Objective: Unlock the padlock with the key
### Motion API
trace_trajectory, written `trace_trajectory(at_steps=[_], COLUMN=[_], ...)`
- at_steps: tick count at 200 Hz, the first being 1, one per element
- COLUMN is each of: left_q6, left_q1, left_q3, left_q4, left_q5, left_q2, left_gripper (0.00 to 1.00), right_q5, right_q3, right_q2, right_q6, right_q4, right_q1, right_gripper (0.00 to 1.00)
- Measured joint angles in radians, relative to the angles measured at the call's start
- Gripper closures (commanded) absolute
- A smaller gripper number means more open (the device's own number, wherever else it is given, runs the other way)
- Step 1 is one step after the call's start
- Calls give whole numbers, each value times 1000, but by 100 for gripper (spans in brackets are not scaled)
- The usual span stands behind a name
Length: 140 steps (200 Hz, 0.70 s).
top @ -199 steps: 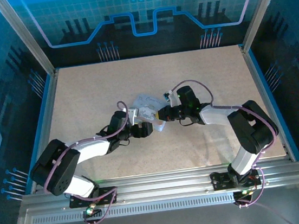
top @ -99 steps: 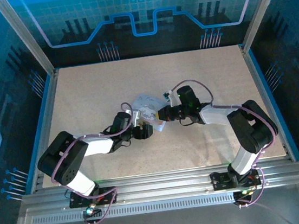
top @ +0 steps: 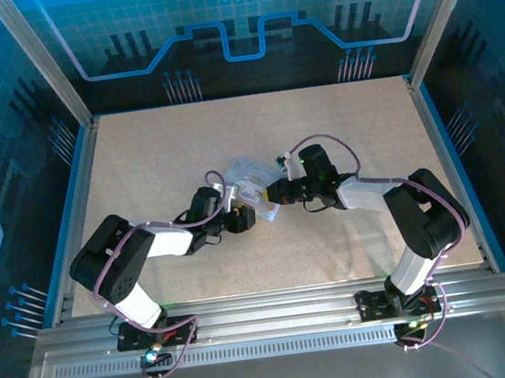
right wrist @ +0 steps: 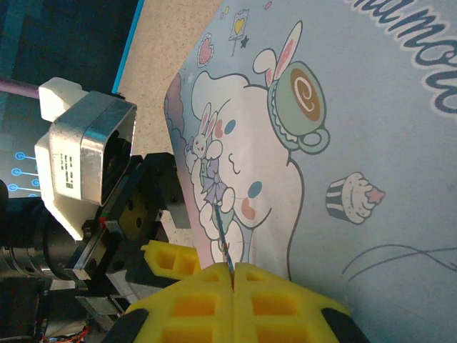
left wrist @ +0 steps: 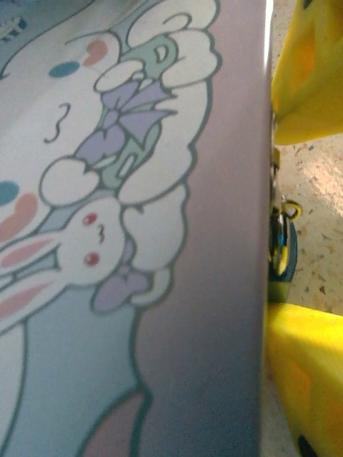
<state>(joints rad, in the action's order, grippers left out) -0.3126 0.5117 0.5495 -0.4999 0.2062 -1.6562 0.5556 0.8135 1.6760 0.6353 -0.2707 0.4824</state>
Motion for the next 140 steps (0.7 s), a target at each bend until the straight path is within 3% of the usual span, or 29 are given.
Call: trace_trajectory(at_steps=[140], left_q6=[-55], left_q1=[2], left_q3=[0], left_q4=[-25], left_q5=[64], left_q2=[-13], left_gripper=[57], right_q5=[2], right_q3=[0], right_q2=[1], right_q6=[0], right_q4=[0], right_q1=[0], right_gripper=[97])
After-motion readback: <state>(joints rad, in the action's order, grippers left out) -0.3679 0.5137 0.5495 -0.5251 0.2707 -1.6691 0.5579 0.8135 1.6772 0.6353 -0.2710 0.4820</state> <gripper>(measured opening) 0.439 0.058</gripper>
